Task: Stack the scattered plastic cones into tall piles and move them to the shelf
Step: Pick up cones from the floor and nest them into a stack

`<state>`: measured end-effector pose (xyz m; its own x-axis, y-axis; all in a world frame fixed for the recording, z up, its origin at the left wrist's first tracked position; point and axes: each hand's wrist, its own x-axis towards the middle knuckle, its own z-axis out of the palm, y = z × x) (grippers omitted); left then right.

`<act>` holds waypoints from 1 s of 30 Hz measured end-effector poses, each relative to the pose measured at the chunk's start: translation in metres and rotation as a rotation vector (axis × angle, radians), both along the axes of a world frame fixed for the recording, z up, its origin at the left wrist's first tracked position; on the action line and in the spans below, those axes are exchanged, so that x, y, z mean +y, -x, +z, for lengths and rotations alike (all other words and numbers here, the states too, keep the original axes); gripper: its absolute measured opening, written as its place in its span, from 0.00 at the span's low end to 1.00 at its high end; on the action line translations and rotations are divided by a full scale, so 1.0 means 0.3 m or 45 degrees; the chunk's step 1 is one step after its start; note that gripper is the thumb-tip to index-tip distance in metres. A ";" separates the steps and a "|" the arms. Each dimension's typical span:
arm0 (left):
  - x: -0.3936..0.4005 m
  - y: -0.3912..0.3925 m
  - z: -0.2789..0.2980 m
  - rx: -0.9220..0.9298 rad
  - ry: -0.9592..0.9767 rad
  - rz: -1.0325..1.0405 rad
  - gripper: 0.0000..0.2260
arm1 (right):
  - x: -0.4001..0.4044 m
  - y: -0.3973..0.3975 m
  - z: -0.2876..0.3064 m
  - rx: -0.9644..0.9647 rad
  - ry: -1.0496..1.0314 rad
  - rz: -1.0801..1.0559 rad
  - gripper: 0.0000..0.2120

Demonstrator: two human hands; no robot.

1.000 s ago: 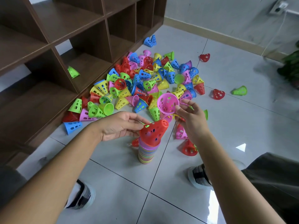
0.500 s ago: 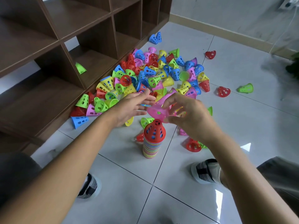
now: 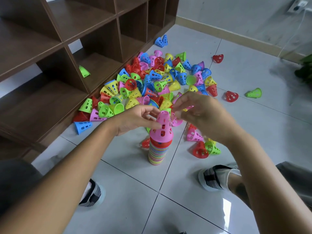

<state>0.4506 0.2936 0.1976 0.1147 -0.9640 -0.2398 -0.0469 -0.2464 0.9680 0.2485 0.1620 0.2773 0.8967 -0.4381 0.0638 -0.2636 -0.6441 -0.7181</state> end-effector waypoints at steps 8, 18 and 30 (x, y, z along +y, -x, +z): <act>0.004 0.008 -0.059 -0.273 -0.010 -0.077 0.19 | -0.102 -0.005 -0.210 0.042 -0.173 -0.287 0.06; 0.014 -0.133 -0.176 -0.131 -0.135 0.181 0.10 | -0.165 -0.039 -0.575 0.317 -0.286 -0.474 0.12; -0.083 -0.266 -0.597 -0.216 -0.419 0.779 0.17 | -0.271 -0.257 -0.809 0.333 -0.402 -0.539 0.18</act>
